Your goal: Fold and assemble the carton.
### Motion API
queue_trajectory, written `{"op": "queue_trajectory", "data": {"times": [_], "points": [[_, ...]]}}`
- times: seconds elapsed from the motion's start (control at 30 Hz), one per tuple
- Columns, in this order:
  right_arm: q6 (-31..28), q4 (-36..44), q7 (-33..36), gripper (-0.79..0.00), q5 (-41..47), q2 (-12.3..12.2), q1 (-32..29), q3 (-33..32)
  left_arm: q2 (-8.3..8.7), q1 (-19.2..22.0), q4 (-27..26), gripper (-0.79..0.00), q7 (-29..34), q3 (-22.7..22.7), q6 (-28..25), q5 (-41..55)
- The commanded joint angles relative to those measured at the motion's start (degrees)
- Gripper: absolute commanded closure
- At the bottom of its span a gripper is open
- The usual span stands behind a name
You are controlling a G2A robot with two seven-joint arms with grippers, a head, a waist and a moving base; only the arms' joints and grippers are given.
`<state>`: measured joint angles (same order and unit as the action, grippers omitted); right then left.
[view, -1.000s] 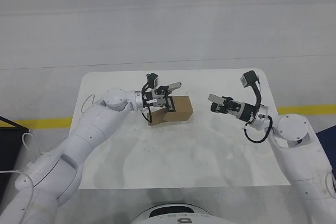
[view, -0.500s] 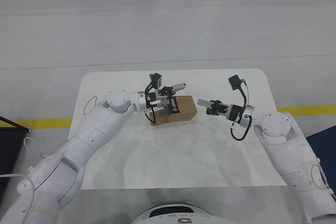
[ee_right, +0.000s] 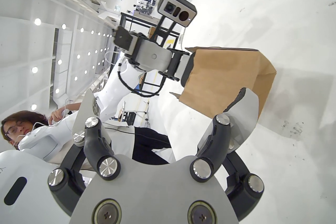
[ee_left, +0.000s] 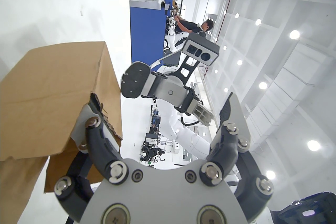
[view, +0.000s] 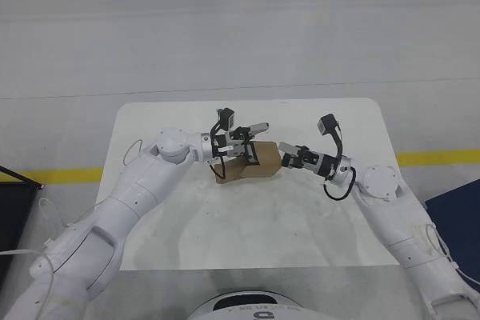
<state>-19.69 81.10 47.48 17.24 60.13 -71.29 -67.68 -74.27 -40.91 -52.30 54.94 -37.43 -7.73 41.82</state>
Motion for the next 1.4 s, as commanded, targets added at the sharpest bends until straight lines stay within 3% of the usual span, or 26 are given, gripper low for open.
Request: {"op": "queue_trajectory", "data": {"times": [0.0,0.3,0.53,0.73,1.0,1.17,1.37], "points": [[-0.1,-1.3,0.3,-0.785,0.8,0.2,0.5,0.8,-0.06,-0.1,-0.1,-0.785,0.2,-0.3,0.2,-0.3],[-1.3,-4.1,0.9,-0.785,4.0,1.3,0.2,4.2,-0.43,0.1,-1.5,-0.785,0.1,-1.0,2.7,-3.4],[-3.4,-6.3,2.0,-0.785,6.7,2.1,-0.5,6.5,-0.86,1.2,-2.9,-0.785,-1.4,0.0,7.8,-9.0],[-5.4,-8.1,2.0,-0.785,7.8,2.2,-1.7,6.1,-1.52,1.7,-4.1,-0.785,-2.8,1.4,12.3,-13.2],[-6.7,-8.0,2.2,-0.785,8.5,2.0,-3.4,4.5,-2.43,2.3,-5.1,-0.785,-3.8,1.8,13.8,-15.5],[-6.6,-7.1,1.9,-0.785,7.6,1.7,-4.1,3.2,-1.94,2.8,-7.9,-0.785,-3.9,-0.7,13.8,-15.9],[-4.9,-2.6,0.3,-0.785,2.9,0.7,-5.1,-0.5,0.72,-0.4,-15.1,-0.785,-2.9,-8.6,11.5,-15.1]]}}
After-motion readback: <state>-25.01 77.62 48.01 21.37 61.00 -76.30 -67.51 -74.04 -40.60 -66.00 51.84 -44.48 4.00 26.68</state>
